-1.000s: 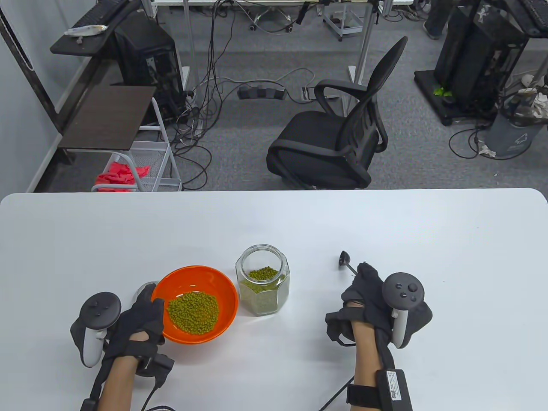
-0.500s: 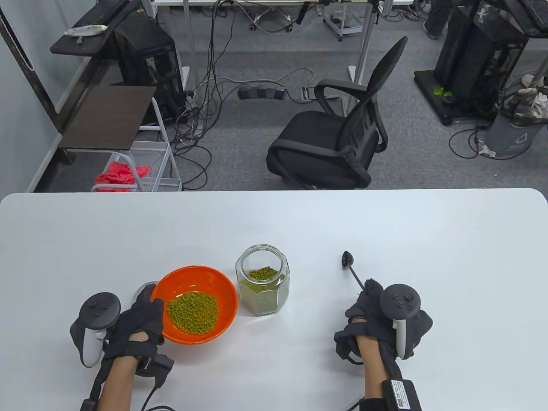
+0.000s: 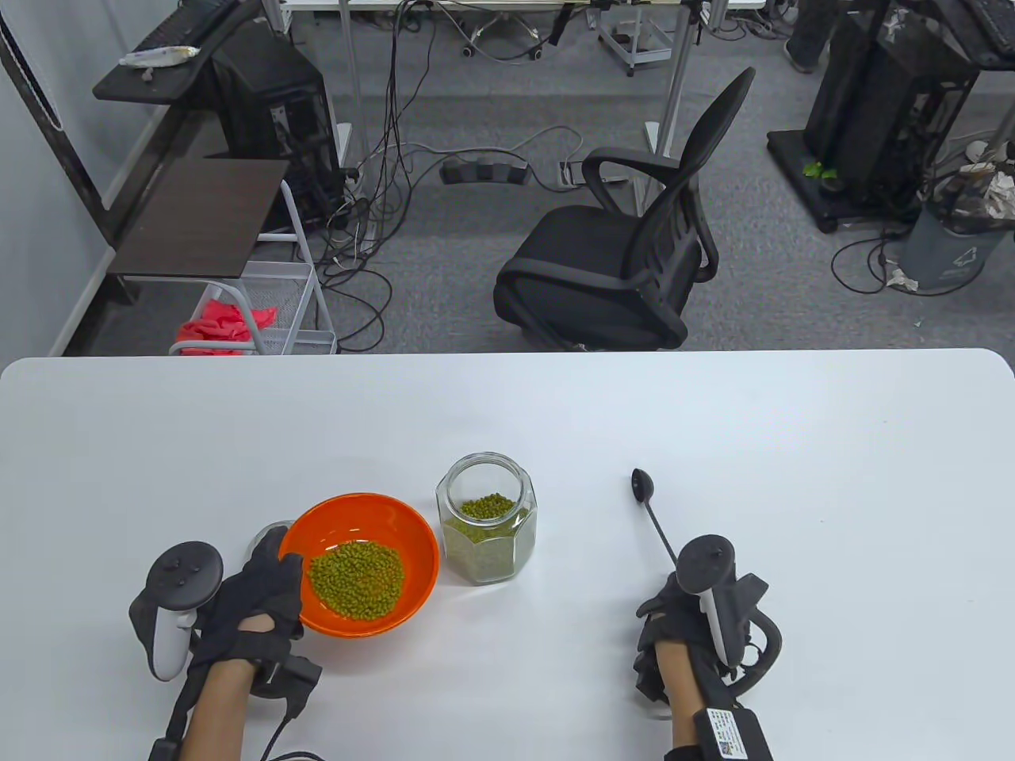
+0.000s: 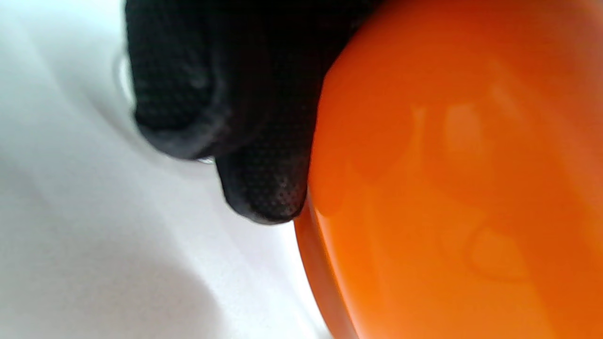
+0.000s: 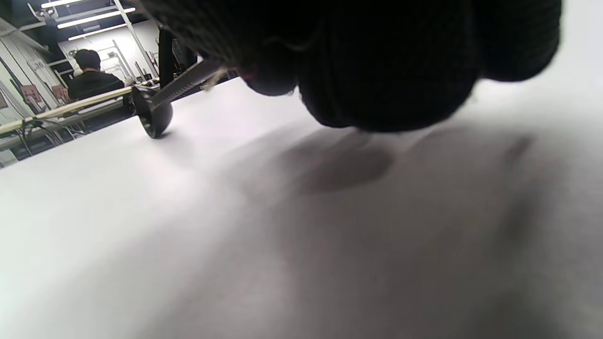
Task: Portion mung beans with measuring scoop (Bowl in hand)
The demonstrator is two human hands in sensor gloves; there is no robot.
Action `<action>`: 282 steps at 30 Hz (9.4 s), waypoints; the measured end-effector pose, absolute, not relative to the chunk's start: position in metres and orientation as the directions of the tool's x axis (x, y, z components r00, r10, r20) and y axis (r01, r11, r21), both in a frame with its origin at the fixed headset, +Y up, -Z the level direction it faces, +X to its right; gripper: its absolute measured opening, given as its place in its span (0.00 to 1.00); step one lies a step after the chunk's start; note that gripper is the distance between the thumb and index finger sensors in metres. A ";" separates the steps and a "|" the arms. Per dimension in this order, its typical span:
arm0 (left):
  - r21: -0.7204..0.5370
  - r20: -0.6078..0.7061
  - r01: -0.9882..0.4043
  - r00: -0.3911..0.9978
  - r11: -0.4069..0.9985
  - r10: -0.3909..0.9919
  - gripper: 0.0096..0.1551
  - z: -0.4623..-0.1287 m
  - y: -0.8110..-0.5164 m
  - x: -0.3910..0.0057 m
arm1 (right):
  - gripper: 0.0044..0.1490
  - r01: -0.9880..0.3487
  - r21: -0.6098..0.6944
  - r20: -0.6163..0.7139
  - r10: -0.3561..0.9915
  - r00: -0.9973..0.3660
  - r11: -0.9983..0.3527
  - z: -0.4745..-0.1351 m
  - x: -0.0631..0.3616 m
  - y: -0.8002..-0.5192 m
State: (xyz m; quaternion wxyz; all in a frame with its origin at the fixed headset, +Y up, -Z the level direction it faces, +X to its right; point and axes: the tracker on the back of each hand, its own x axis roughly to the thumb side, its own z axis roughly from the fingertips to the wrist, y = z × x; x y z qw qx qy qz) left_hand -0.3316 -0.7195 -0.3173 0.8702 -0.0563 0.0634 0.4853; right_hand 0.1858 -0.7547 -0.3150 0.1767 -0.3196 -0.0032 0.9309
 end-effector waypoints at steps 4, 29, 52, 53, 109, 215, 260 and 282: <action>-0.035 -0.168 -0.852 0.519 0.522 0.838 0.37 -0.317 -0.719 -0.331 | 0.24 -0.271 -0.036 -0.610 0.236 -0.757 -0.962 -0.317 0.184 -0.758; -0.093 -0.176 -0.833 0.554 0.546 0.814 0.37 -0.318 -0.720 -0.333 | 0.28 -0.219 0.067 -0.597 0.137 -0.791 -0.973 -0.320 0.183 -0.758; -0.224 -0.241 -0.783 0.622 0.580 0.745 0.34 -0.321 -0.725 -0.337 | 0.46 -0.324 -0.325 -0.294 0.420 -0.859 -0.889 -0.287 0.171 -0.706; -0.243 -0.245 -0.781 0.624 0.576 0.742 0.34 -0.321 -0.726 -0.337 | 0.47 -0.332 -0.337 -0.269 0.428 -0.863 -0.881 -0.285 0.170 -0.706; -0.130 -0.036 -0.304 0.953 0.944 0.302 0.47 -0.329 -0.662 -0.299 | 0.51 -0.419 -0.292 -0.149 0.474 -0.868 -0.860 -0.279 0.162 -0.709; -0.043 0.308 -0.344 0.889 0.938 0.340 0.50 -0.385 -0.588 -0.197 | 0.50 -0.450 -0.260 -0.167 0.499 -0.851 -0.854 -0.280 0.163 -0.715; -0.098 0.332 -0.136 0.929 0.986 0.161 0.50 -0.414 -0.625 -0.107 | 0.50 -0.469 -0.255 -0.168 0.516 -0.840 -0.846 -0.280 0.165 -0.715; 0.008 0.326 -0.054 0.944 0.999 0.048 0.51 -0.405 -0.630 -0.095 | 0.50 -0.481 -0.254 -0.175 0.529 -0.830 -0.839 -0.280 0.168 -0.714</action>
